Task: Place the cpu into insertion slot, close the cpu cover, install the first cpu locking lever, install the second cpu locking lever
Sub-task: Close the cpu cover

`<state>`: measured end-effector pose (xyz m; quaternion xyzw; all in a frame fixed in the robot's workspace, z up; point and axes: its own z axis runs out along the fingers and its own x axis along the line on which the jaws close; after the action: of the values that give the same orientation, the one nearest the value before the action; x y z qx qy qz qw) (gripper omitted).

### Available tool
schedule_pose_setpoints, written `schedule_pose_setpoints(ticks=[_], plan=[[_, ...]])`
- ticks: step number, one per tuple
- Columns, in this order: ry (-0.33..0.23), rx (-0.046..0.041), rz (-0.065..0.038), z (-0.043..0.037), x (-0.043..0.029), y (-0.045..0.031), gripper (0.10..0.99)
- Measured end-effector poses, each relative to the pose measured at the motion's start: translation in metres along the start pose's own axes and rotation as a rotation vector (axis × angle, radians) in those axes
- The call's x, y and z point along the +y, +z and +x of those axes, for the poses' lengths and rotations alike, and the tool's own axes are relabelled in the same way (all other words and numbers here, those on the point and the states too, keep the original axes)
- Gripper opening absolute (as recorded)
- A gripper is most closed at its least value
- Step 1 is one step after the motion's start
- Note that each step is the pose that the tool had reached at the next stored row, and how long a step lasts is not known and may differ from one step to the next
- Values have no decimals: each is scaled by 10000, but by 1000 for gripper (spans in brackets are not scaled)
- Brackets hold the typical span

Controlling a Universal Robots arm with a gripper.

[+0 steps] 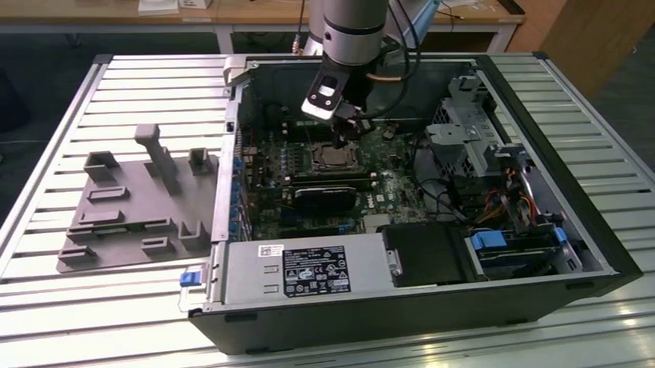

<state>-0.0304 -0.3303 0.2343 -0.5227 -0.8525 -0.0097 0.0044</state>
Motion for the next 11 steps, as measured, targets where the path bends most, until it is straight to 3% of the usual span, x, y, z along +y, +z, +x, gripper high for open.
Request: schedule_pose_setpoints(ticks=[11], plan=[[-1598,17,24,0,0,0,106]])
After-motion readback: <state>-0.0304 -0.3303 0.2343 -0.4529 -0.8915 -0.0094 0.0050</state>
